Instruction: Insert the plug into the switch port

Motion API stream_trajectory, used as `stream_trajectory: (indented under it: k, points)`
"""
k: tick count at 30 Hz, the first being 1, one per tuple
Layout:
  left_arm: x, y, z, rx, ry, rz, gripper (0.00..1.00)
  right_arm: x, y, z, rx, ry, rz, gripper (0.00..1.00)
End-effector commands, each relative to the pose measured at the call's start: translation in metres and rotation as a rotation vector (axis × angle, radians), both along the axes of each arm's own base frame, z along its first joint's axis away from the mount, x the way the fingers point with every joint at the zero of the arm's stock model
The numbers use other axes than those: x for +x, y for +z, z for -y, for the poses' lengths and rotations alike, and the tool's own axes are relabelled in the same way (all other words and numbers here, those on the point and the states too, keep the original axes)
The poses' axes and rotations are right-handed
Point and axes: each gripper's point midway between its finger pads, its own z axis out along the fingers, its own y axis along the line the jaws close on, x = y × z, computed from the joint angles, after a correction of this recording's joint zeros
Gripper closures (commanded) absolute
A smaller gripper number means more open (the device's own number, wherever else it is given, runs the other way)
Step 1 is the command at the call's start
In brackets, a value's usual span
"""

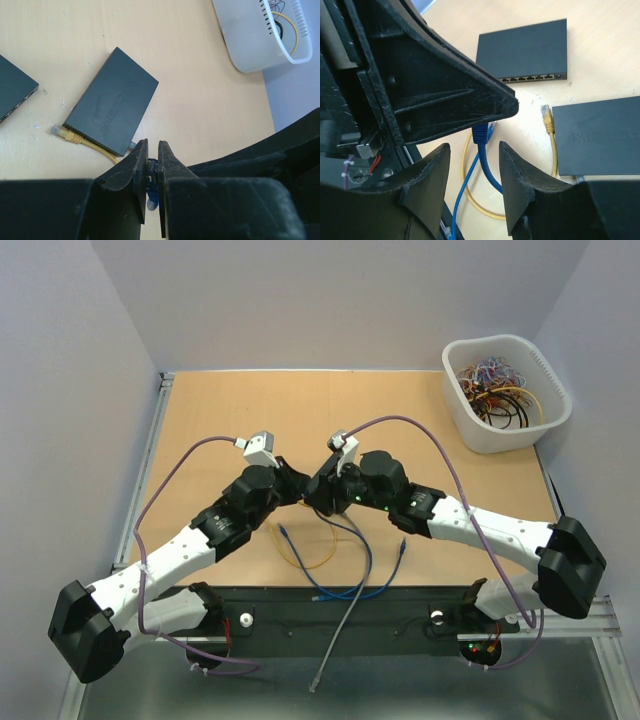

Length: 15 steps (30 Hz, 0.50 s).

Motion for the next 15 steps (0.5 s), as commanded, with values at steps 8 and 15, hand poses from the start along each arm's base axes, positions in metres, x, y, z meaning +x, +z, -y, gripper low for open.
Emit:
stream_trajectory:
  k: [8,15]
  points:
    - [0.008,0.028,0.005,-0.055,0.005,0.055,1.0,0.022,0.02,-0.011,-0.001,-0.075,0.084,0.56]
    - [0.007,0.023,0.008,-0.055,-0.01,0.048,1.0,0.032,0.015,-0.012,-0.01,-0.124,0.074,0.65]
